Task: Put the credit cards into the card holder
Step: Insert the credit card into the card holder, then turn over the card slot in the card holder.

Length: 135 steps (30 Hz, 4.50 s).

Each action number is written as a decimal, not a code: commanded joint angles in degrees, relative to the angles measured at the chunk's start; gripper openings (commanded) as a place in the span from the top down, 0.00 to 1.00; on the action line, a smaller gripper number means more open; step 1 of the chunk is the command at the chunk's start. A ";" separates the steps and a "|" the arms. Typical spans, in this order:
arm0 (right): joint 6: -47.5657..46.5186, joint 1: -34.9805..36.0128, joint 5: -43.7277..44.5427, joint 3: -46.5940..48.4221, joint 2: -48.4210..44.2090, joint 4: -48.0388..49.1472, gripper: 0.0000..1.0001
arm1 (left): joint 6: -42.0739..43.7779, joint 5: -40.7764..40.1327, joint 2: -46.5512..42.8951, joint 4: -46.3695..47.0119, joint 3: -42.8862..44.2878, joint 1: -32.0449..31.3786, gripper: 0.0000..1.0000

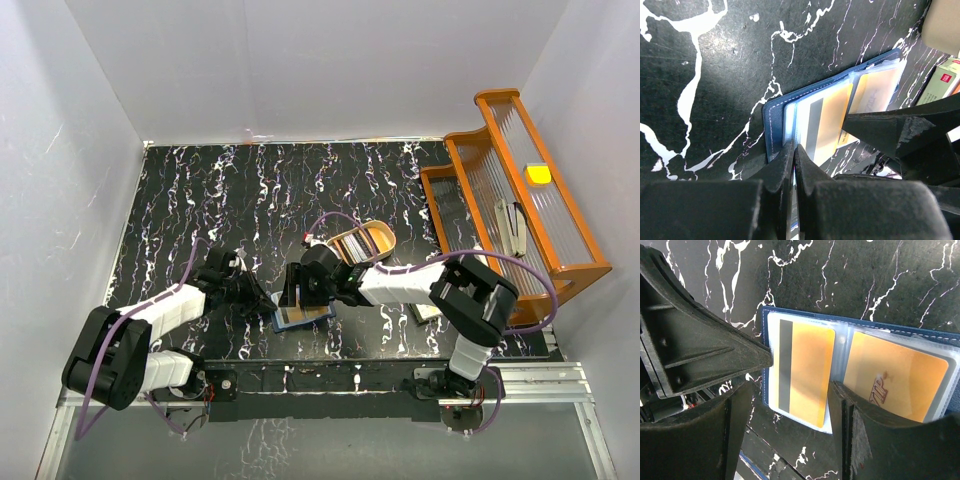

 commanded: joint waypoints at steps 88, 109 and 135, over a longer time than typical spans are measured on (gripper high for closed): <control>-8.00 2.99 5.42 1.50 2.37 1.08 0.86 | -5.81 12.18 -4.67 8.86 -0.46 1.68 0.59; -7.94 2.97 9.00 -1.86 -4.42 1.65 0.73 | -5.08 10.19 -3.06 8.36 -0.31 1.51 0.90; -15.92 -3.88 23.70 0.39 -19.38 -14.07 0.61 | -13.52 14.80 3.15 22.96 1.59 -6.11 0.62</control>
